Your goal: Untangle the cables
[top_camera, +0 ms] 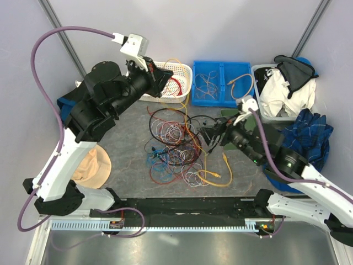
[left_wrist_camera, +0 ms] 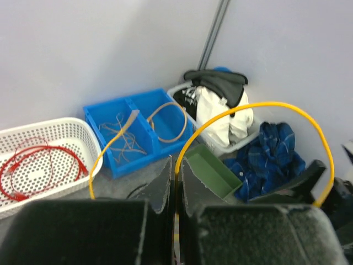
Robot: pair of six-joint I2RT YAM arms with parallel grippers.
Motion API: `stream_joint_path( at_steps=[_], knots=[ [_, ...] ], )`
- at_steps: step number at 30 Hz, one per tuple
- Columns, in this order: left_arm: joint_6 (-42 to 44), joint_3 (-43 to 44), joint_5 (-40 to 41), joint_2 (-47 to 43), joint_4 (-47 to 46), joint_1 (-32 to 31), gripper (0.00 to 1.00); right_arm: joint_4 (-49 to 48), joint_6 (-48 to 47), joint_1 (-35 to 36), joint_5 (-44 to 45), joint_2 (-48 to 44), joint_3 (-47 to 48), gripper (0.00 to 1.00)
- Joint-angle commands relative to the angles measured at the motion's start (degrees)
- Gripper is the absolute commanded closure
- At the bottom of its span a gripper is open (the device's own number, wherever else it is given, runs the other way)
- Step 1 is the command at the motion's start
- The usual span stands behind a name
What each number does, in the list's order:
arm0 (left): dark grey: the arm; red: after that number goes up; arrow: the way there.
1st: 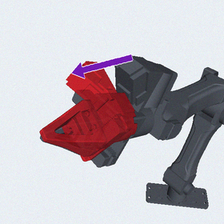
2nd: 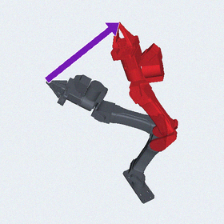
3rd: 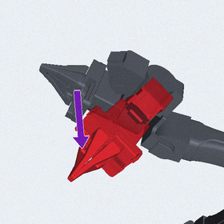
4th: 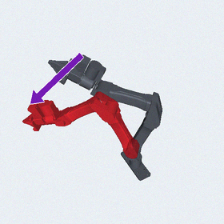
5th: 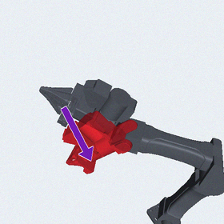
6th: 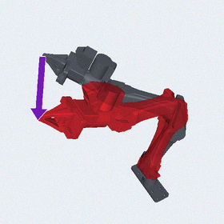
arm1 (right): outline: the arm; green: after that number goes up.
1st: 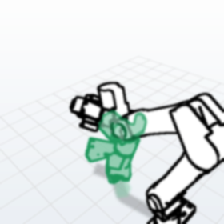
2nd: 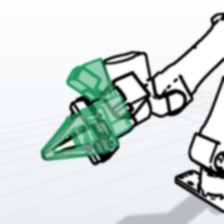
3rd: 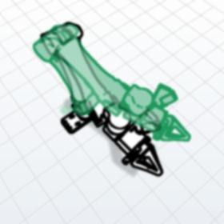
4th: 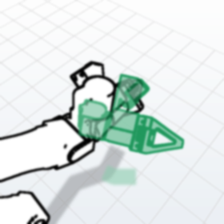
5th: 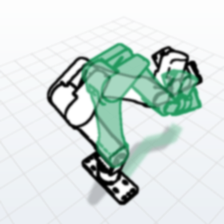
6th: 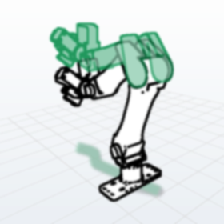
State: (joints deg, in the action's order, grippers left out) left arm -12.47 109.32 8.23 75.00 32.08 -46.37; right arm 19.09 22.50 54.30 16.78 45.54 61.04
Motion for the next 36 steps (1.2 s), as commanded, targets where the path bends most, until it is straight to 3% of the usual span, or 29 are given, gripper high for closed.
stream_joint_path(
  at_steps=[1, 4, 12, 19, 24, 26, 31, 36],
  knots=[
    [-0.4, 5.2, -3.9, 2.5, 8.6, -0.1, 0.98, -13.1, -1.9, 0.1, -5.4, 3.7, -2.0, 0.08],
    [-0.5, 8.2, -5.2, 3.5, 9.3, -0.1, 0.98, -18.2, -3.1, 0.1, -5.7, 6.8, -2.9, 0.08],
    [-0.1, 10.8, -5.2, 3.8, 10.0, -0.1, 0.98, -20.8, -4.0, 0.1, -8.4, 16.7, -1.4, 0.11],
    [0.1, 10.7, -4.9, 2.9, 10.2, -0.1, 0.98, -25.0, -3.4, 0.1, -7.3, 19.1, -3.7, 0.37],
    [-0.4, 9.7, -4.6, 2.6, 10.2, -0.1, 0.98, -29.6, -2.8, 0.1, -8.9, 20.5, -3.3, 0.43],
    [-0.5, 9.4, -4.5, 2.3, 10.0, -0.1, 0.98, -30.5, -2.2, 0.1, -9.0, 21.0, -2.9, 0.53],
    [-0.5, 7.9, -2.6, 1.0, 9.9, -0.1, 0.98, -30.3, -1.7, 0.1, -7.3, 20.2, -2.9, 0.97],
    [-2.4, -1.3, 0.8, -2.7, 6.6, -0.1, 0.98, -25.6, -2.2, 0.1, -4.3, 15.1, 1.4, 1.0]
  ],
)
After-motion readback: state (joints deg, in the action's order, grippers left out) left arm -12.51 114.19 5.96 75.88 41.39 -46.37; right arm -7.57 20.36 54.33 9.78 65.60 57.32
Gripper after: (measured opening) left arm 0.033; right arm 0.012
